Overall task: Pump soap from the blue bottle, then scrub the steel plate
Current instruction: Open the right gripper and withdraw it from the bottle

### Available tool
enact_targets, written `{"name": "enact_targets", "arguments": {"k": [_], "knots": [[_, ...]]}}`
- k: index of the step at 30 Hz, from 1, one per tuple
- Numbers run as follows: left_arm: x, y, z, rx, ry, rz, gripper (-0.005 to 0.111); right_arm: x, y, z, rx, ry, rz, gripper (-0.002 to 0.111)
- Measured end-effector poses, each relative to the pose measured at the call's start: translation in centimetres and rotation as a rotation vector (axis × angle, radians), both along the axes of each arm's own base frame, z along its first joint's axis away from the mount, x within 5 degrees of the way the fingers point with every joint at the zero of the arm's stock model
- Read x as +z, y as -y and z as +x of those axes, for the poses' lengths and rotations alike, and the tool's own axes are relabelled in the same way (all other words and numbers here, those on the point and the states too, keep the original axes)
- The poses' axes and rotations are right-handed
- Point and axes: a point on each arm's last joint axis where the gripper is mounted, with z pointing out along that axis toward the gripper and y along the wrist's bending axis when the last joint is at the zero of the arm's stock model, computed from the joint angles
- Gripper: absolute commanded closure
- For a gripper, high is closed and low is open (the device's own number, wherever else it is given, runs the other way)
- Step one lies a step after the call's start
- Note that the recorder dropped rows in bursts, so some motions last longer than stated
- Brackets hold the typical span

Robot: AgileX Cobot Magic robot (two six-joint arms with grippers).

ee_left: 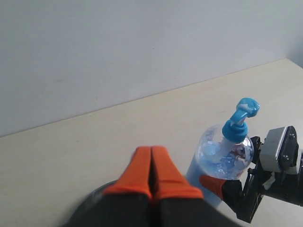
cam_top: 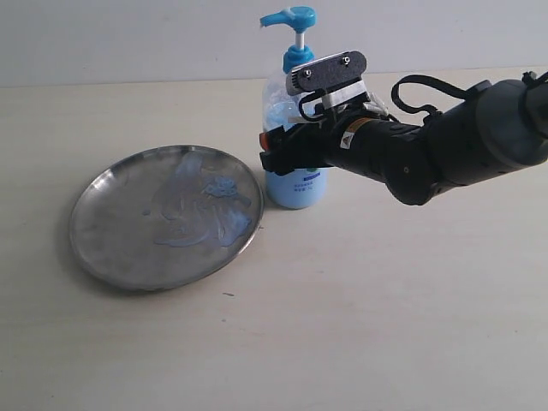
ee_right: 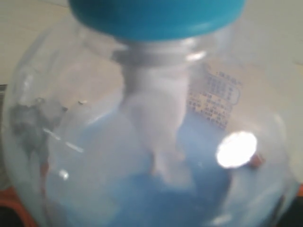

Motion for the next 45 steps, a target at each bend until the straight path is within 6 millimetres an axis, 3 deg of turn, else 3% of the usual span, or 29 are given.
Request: {"name": "enact_targets", "arguments": {"k": [5,10,35,45], "knots": [[-0.1,0.0,-0.1,-0.007,-0.007,0.004,0.107,0.0,0.0,0.0,0.000,-0.002,-0.001,0.014],[-0.1,0.0,-0.1,-0.014,-0.004,0.015,0.107,0.0,0.0,0.0,0.003,-0.002,-0.006,0.007],[-0.3,0.1,-0.3,-0.036,-0.026,0.029,0.107,2.4,0.4,-1.4,-0.005,-0.134,-0.012,0.006],[-0.6,0.3,-0.5,-0.065,-0.065,0.040,0.107,4.7,0.9,-3.0,0.005,-0.247,-0.046,0.008]]}}
